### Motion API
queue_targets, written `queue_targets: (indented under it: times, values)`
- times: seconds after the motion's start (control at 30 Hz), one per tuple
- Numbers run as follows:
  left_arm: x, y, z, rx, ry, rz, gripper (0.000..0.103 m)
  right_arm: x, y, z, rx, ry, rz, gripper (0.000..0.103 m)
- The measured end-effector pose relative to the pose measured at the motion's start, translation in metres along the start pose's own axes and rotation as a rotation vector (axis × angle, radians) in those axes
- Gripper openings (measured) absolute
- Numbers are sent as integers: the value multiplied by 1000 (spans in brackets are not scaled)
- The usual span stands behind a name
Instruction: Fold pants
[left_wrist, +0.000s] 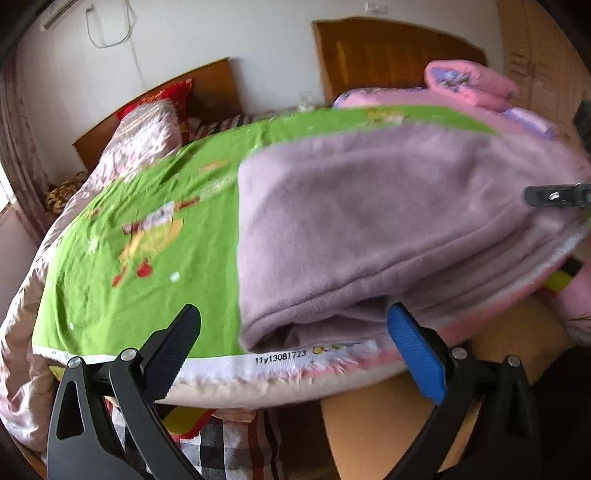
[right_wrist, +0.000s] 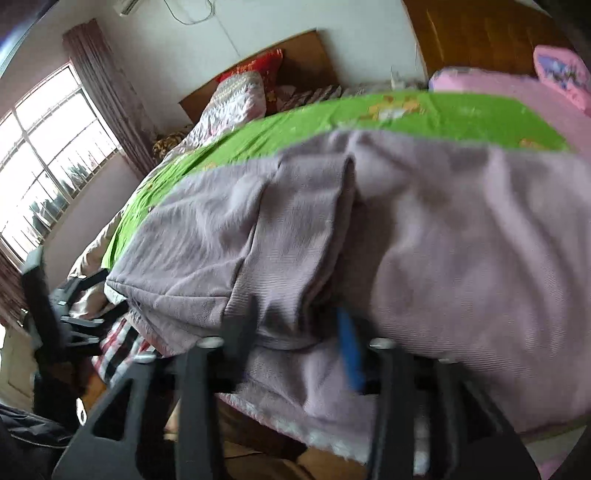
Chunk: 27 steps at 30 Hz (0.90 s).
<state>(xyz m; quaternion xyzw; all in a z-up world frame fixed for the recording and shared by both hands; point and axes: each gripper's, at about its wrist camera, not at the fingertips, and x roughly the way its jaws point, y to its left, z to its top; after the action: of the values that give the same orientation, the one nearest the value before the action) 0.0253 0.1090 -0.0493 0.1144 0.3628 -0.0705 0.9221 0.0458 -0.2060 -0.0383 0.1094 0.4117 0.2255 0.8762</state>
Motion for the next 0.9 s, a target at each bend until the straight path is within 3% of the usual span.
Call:
queue_targets:
  times: [0.1,0.17,0.3,0.4,0.47,0.53,0.67,0.73,0.8,0.9]
  values:
    - [-48,14,24,-103,-136,-125,101,-21,13,8,-84,-78,-59,71]
    - [-55,17,41,-163,-193,-185,101,-23,32,14,-155,-120,-46,71]
    - [-6,-11,61,-156,-121,-183,101,6,68,16,-289,-95,-35,71]
    - [32,-29,48,-130,-34,-200,101,30,76,4,-386,-39,-106,71]
    - [56,-41,30,-61,27,-152,101,47,69,-10,-432,7,-167,71]
    - [55,-44,19,-27,-30,-149,102,46,57,-19,-424,-28,-117,71]
    - [54,-38,25,-58,11,-174,101,42,51,-16,-429,-16,-104,71]
    - [42,-33,38,-106,31,-211,101,34,49,-6,-421,-3,-89,71]
    - [21,-22,58,-153,-26,-297,101,21,53,3,-428,-36,-77,73]
    - [20,-14,99,-168,-50,-293,101,20,53,35,-465,-73,-95,76]
